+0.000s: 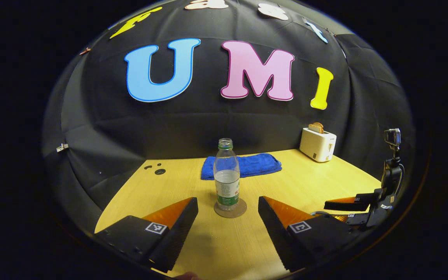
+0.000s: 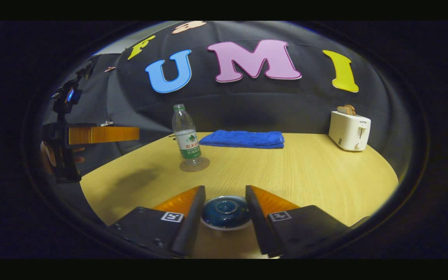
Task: Open the teacup lid with one hand, grasp the water bottle and pour water into the teacup with the other hand; after pouring, place the water bottle on the coaster and then close the teacup lid.
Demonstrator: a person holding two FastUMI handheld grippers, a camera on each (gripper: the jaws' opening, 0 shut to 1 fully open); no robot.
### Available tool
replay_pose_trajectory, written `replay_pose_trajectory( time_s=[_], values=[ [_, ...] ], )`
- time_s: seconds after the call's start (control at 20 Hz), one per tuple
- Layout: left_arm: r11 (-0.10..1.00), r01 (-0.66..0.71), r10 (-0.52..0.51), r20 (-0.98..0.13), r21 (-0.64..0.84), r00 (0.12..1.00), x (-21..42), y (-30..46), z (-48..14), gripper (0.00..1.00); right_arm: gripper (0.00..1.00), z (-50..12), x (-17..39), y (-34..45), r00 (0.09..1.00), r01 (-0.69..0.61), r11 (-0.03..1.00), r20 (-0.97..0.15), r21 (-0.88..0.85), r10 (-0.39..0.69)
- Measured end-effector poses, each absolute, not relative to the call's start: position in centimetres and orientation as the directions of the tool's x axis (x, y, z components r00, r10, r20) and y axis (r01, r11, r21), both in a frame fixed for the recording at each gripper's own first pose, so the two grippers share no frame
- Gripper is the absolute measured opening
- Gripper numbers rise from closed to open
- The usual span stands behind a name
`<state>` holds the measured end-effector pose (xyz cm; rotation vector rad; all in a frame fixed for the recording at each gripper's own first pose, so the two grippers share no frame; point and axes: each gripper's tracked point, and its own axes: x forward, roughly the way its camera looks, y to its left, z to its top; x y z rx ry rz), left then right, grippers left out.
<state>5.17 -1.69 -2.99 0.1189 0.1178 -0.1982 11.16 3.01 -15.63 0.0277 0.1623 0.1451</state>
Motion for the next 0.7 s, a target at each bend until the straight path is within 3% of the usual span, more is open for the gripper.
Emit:
replay_pose_trajectory(
  time_s=[0.05, 0.1, 0.15, 0.5, 0.7],
  values=[
    [0.974, 0.200, -0.188, -0.121, 0.103, 0.975, 4.7, -1.9, -2.2, 0.98, 0.75, -14.6, 10.9, 2.7, 0.979, -0.134, 0.990, -0.149, 0.033, 0.137],
    [0.976, 0.192, -0.182, -0.105, 0.099, 0.978, 4.3, -2.0, -1.2, 0.98, 0.81, -13.6, 10.8, 2.2, 0.982, -0.121, 0.992, -0.140, 0.027, 0.124],
    [0.978, 0.184, -0.177, -0.088, 0.093, 0.980, 3.9, -2.0, -0.1, 0.98, 0.98, -12.5, 10.5, 1.9, 0.985, -0.110, 0.994, -0.133, 0.025, 0.112],
    [0.986, 0.106, -0.114, 0.057, 0.130, 0.992, -0.1, -3.3, 7.5, 0.98, 0.99, -2.8, 7.1, -0.7, 0.998, -0.024, 1.000, -0.051, 0.011, 0.024],
    [0.992, 0.099, -0.105, 0.078, 0.077, 0.991, -3.5, -5.1, 9.2, 0.98, 0.99, 2.1, 3.9, -2.3, 0.999, 0.049, 0.999, 0.009, -0.015, -0.049]
  ],
)
